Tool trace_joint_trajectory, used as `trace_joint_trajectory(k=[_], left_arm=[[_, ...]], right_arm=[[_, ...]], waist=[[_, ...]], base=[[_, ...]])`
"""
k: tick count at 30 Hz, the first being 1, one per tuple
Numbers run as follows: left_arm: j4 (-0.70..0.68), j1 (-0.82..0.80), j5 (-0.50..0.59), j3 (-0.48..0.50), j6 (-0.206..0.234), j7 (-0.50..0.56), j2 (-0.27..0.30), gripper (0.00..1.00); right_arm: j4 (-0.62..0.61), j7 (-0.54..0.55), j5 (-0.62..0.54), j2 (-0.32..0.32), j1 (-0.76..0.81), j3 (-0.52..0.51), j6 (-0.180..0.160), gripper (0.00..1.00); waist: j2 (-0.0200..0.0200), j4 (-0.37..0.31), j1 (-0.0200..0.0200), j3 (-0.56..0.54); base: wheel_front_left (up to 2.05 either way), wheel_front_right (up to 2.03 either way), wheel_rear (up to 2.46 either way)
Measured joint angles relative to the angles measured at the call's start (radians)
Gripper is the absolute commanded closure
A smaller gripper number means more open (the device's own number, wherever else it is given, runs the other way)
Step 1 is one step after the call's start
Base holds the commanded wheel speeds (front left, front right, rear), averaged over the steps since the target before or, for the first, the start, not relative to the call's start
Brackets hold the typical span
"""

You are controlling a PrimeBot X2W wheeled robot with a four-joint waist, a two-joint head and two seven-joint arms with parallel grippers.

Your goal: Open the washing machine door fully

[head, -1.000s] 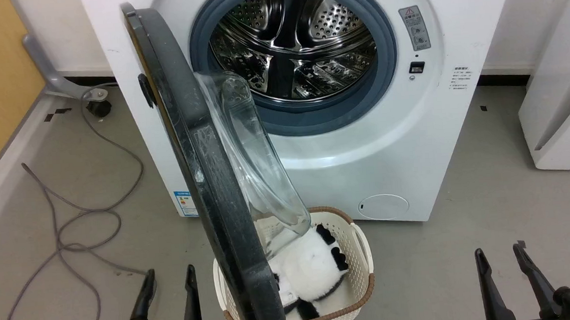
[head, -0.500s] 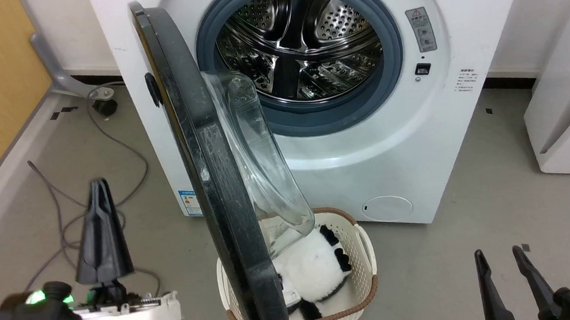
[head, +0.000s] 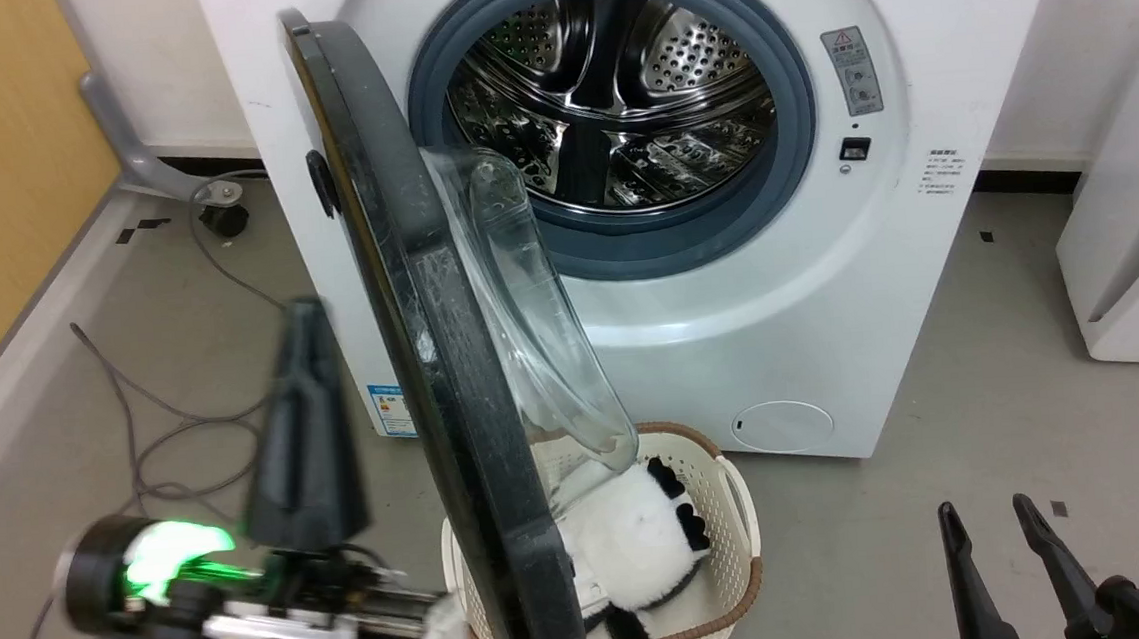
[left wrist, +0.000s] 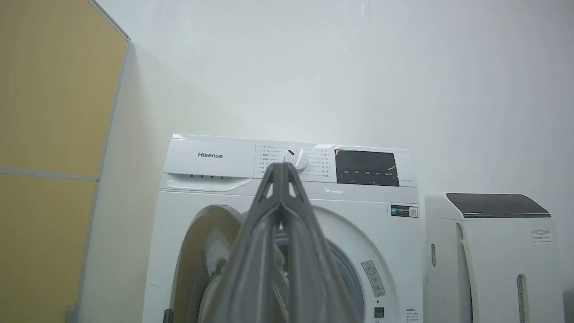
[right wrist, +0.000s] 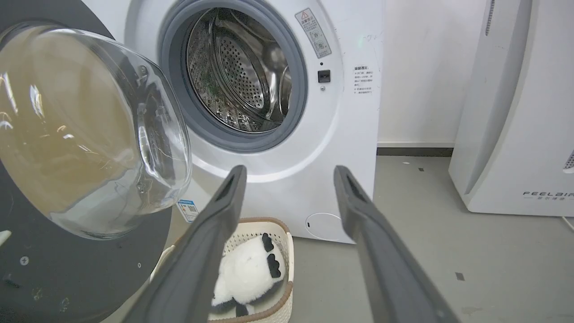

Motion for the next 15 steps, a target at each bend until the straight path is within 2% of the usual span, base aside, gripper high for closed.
trace_joint_trajectory(k=[6, 15], left_arm=[[0.032, 0.012, 0.001, -0.11, -0.018, 0.024, 0.0, 1.0], [0.156, 0.071, -0.007, -0.22, -0.043, 0.156, 0.006, 1.0]], right_arm=[[0.0, -0.001, 0.005, 0.001, 0.0, 0.001, 0.0, 0.0], [0.009, -0.004, 0.016, 0.002, 0.0, 0.003, 0.0, 0.0]], waist=[[0.0, 0.01, 0.0, -0.001], [0.0, 0.022, 0.0, 0.002]], base=[[0.0, 0.0, 0.0], [0.0, 0.0, 0.0]])
